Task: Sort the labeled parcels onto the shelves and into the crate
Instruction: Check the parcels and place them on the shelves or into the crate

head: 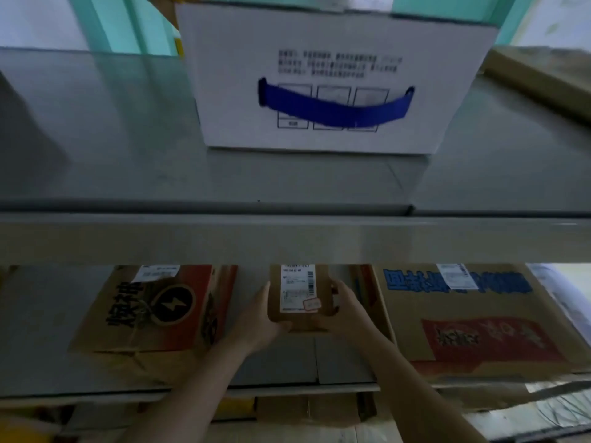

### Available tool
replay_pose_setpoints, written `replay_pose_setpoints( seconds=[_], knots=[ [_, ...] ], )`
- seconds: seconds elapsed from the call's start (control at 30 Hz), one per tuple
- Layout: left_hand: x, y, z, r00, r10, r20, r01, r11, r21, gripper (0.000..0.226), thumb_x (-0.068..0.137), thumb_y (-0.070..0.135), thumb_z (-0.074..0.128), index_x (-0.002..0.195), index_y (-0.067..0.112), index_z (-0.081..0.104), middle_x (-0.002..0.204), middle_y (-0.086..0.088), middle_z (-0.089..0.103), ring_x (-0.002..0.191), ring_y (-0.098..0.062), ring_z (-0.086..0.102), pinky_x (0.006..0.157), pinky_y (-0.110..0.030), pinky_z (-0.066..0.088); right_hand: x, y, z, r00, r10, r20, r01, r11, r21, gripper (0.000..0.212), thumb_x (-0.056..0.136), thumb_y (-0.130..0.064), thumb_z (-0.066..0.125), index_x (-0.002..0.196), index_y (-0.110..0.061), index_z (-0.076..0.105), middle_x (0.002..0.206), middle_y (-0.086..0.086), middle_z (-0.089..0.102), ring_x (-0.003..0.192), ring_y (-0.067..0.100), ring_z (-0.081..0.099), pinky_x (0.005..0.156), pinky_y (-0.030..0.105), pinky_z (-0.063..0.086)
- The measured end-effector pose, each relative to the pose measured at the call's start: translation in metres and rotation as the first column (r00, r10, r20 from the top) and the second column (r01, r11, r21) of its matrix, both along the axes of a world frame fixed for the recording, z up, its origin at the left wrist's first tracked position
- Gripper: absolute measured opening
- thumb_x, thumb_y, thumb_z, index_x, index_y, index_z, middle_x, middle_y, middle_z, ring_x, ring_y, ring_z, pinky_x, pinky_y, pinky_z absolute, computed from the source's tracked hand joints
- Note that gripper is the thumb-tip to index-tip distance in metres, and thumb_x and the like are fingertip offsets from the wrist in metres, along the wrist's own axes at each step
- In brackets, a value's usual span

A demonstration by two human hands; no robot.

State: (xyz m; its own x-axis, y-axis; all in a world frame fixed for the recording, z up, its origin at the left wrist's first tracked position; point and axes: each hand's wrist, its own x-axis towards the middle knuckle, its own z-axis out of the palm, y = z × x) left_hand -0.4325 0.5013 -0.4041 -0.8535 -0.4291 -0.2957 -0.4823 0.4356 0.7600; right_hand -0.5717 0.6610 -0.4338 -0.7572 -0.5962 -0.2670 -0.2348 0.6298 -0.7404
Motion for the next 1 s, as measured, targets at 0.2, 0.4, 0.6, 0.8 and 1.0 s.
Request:
replay_pose_setpoints(
  seconds=[0.2,0.4,0.6,0.8,1.0],
  knots=[
    [0.025,0.005,0.055,0.987,-0.041,-0.153,0.040,0.999,-0.006,0.079,0.080,0.028,0.081,0.142,0.040,0.034,0.126,0.028,0.045,0.111,0.011,0.043,0.090,-0.011,0.038,0.025,0.024,0.068,0.998,0.060,-0.020,-0.062,0.991,-0.115,0.107,0.072,-0.037,0.088,0.156,-0.027,0.022,0.140,-0.015,0.030,0.109,0.012,0.061,0.089,0.030,0.058],
    [0.071,0.025,0.078,0.973,-0.064,-0.223,0.048,0.996,-0.078,0.098,0.080,0.033,0.081,0.151,0.048,0.015,0.130,0.043,0.032,0.106,0.033,0.034,0.097,-0.011,0.036,0.071,0.052,0.104,0.995,0.079,-0.056,-0.090,0.973,-0.212,0.107,0.073,-0.040,0.087,0.155,-0.035,0.018,0.144,-0.019,0.034,0.103,0.005,0.062,0.086,0.028,0.058],
    [0.109,0.046,0.089,0.954,-0.066,-0.294,0.030,0.992,-0.123,0.112,0.079,0.033,0.083,0.152,0.053,0.001,0.147,0.036,0.027,0.124,0.024,0.030,0.104,-0.012,0.031,0.110,0.079,0.125,0.988,0.114,-0.108,-0.141,0.945,-0.294,0.099,0.072,-0.039,0.084,0.143,-0.057,0.018,0.144,-0.030,0.030,0.114,0.006,0.056,0.080,0.031,0.062],
    [0.140,0.063,0.092,0.950,-0.046,-0.308,-0.015,0.981,-0.194,0.114,0.079,0.039,0.081,0.133,0.071,-0.014,0.137,0.049,0.008,0.132,0.014,0.021,0.109,-0.013,0.024,0.136,0.098,0.125,0.978,0.108,-0.177,-0.160,0.936,-0.314,0.103,0.074,-0.034,0.083,0.148,-0.048,0.013,0.150,-0.025,0.024,0.121,-0.006,0.046,0.079,0.021,0.059],
    [0.152,0.068,0.090,0.963,-0.056,-0.265,-0.002,0.977,-0.213,0.114,0.079,0.047,0.078,0.144,0.055,-0.016,0.160,0.022,0.013,0.143,0.001,0.021,0.117,-0.024,0.023,0.150,0.105,0.125,0.978,0.096,-0.183,-0.150,0.940,-0.306,0.104,0.077,-0.020,0.086,0.149,-0.041,0.013,0.151,-0.019,0.024,0.119,-0.019,0.039,0.077,0.007,0.050]
  ],
)
